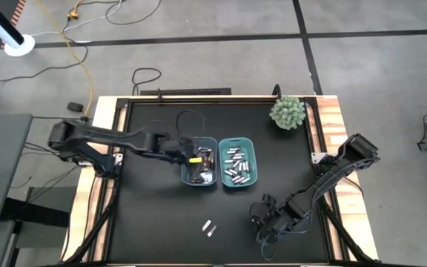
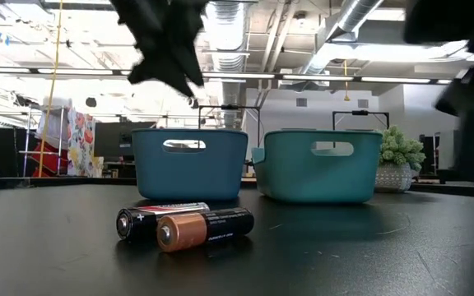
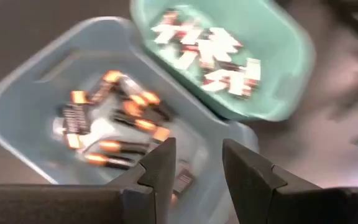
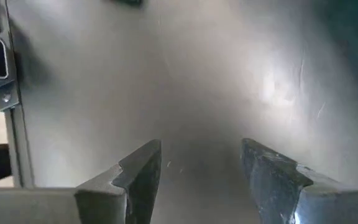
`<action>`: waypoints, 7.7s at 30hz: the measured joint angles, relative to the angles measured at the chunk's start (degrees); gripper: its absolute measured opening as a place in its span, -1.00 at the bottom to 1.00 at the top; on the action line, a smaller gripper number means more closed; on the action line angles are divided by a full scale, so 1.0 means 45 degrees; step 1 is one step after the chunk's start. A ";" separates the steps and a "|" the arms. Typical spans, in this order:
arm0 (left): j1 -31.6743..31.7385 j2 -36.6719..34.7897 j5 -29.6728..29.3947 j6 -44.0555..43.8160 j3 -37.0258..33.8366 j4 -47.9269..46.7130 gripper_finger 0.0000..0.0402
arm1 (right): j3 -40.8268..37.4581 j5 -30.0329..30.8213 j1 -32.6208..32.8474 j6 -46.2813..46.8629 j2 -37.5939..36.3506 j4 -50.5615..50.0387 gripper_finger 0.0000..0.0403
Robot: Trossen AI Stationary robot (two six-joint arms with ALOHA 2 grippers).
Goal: Sort batteries
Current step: Put the black battery into the blue bin, then put the white battery into the green bin
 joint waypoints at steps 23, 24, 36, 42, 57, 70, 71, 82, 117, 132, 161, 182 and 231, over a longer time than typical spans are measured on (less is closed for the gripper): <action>-0.9569 0.0481 -0.5936 -0.9845 0.0004 -0.4769 -0.36 | 0.0632 -0.2774 -0.2686 -1.1376 0.1093 0.4749 0.19; -0.9811 0.0645 -0.5940 -1.0347 0.0004 -0.4929 -0.36 | 0.0922 -0.2956 -0.2700 -1.1701 0.1420 0.4809 0.19; -1.1788 0.1910 -0.5850 -1.4527 -0.0006 -0.5300 -0.36 | 0.4308 -0.4061 -0.2774 -1.4334 0.4474 0.4137 0.19; -1.2519 0.2128 -0.5846 -1.5707 -0.0006 -0.5336 -0.36 | 0.4347 -0.4240 -0.3003 -1.4694 0.4506 0.4053 0.19; -1.2781 0.2128 -0.5870 -1.6047 -0.0006 -0.5535 -0.36 | 0.4532 -0.4804 -0.3084 -1.4094 0.5858 0.4462 -0.13; -1.2777 0.2128 -0.5875 -1.5980 -0.0006 -0.5983 -0.36 | 0.4537 -0.4901 -0.3094 -1.2171 0.5940 0.3928 -0.82; -1.2781 0.2128 -0.5875 -1.5980 -0.0006 -0.6030 -0.36 | 0.4535 -0.4901 -0.3094 -1.2164 0.5940 0.3933 -0.79; -1.2777 0.2128 -0.5875 -1.5980 -0.0006 -0.6124 -0.36 | 0.4503 -0.4899 -0.3095 -1.1871 0.5819 0.3957 -0.71; -1.2326 0.2128 -0.5880 -1.6217 -0.0006 -0.6126 -0.36 | 0.4493 -0.4870 -0.3065 -1.1658 0.5071 0.1753 -0.21; -1.2023 0.2128 -0.5885 -1.5527 -0.0006 -0.6160 -0.36 | 0.3871 -0.4842 -0.3013 -1.1586 0.5022 0.2222 -0.83; -1.0725 0.1825 -0.6342 -0.8063 -0.0716 -0.7156 -0.36 | 0.5883 -0.0058 -0.5242 -1.0330 0.0333 -0.1286 -0.79; -1.1549 0.0205 -0.6371 -0.9081 -0.3926 -0.3010 -0.36 | 1.2206 -0.3408 -0.9293 -0.8504 0.7305 -0.6069 -0.78; -0.8571 0.0239 -0.6630 -0.3361 -0.3667 0.3734 -0.36 | 0.3585 -0.0878 -0.6347 -0.2974 -0.2836 -0.8793 -0.01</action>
